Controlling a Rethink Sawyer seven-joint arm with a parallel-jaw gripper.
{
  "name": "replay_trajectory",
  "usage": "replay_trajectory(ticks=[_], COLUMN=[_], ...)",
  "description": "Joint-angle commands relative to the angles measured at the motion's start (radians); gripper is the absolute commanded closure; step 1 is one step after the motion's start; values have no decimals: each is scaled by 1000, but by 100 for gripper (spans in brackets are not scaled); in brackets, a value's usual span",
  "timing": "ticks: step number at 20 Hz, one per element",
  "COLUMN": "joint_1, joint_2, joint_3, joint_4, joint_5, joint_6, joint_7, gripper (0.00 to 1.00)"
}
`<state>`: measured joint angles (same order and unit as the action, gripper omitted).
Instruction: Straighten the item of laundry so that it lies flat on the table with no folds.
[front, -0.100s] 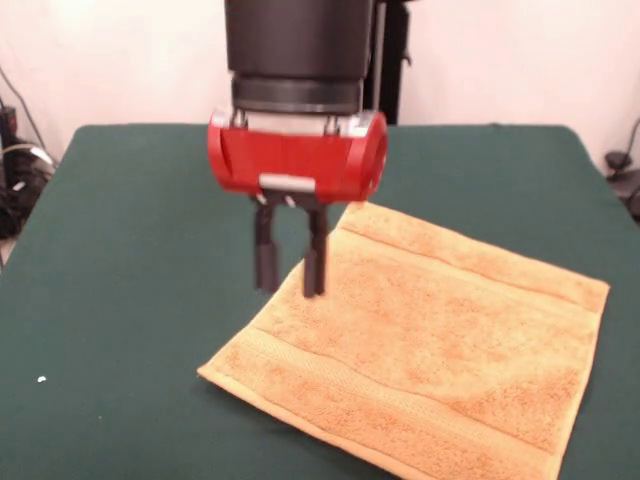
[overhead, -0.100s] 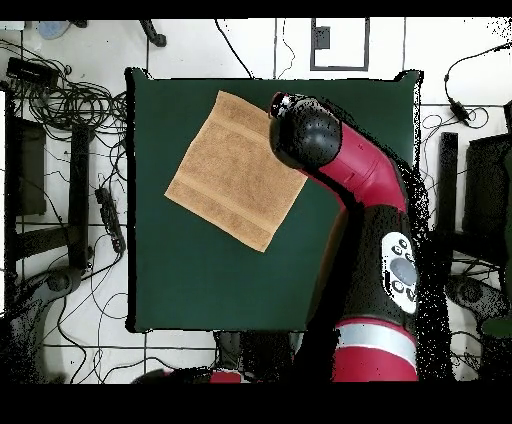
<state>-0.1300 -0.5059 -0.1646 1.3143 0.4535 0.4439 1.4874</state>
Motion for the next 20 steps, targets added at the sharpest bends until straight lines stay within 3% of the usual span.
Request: replay_trajectory(ticks=[1,11,16,20], joint_1=[33,51,39,28], joint_2=[-12,-79,-119,-174], joint_3=[7,-25,-18,-25], joint_4=[125,81,71,49], joint_5=[-37,-91,-127,-185], joint_6=[172,324,351,450], joint_7=[203,195,135,70], gripper=[100,100,100,100])
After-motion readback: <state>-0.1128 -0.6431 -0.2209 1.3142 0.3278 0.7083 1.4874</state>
